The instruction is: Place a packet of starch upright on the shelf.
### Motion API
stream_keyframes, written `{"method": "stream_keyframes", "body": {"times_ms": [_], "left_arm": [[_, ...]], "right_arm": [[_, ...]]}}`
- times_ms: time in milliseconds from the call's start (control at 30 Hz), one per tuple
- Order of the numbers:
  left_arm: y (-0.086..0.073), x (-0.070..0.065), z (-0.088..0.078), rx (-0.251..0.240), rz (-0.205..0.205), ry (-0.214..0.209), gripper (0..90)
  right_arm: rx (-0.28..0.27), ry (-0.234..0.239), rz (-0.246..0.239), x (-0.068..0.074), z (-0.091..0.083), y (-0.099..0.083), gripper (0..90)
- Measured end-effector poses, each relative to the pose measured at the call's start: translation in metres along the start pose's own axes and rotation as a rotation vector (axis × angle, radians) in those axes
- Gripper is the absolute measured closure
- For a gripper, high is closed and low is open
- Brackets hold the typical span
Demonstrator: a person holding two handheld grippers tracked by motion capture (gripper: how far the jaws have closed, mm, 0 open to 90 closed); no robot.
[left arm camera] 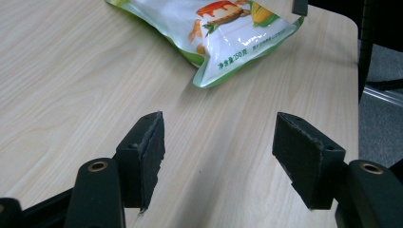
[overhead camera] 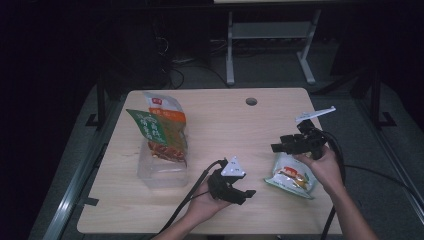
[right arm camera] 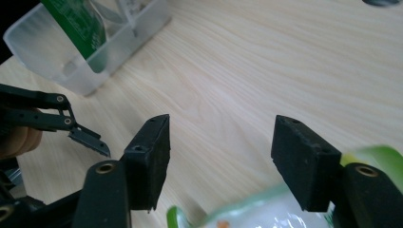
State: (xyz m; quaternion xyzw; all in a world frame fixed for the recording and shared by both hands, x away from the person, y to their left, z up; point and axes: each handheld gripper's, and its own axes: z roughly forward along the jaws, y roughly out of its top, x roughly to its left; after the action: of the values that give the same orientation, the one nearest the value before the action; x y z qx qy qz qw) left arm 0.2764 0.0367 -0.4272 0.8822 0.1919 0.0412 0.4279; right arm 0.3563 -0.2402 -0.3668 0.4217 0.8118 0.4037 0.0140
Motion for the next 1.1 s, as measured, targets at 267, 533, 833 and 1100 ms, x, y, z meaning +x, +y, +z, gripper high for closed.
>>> {"method": "stream_keyframes", "body": {"times_ms": [267, 533, 833, 1100], "left_arm": [[0.01, -0.001, 0.016, -0.002, 0.003, -0.008, 37.4], [0.018, -0.001, 0.033, -0.003, -0.015, -0.024, 41.1], [0.027, -0.003, 0.047, 0.009, -0.009, -0.038, 43.5], [0.037, -0.009, 0.055, 0.003, 0.008, -0.039, 51.0]], "right_arm": [[0.011, -0.033, 0.03, -0.013, -0.011, -0.021, 36.4], [0.026, -0.086, 0.079, -0.028, -0.023, -0.045, 36.1], [0.046, -0.128, 0.112, -0.042, -0.032, -0.065, 36.1], [0.063, -0.179, 0.155, -0.054, -0.038, -0.08, 34.9]]}}
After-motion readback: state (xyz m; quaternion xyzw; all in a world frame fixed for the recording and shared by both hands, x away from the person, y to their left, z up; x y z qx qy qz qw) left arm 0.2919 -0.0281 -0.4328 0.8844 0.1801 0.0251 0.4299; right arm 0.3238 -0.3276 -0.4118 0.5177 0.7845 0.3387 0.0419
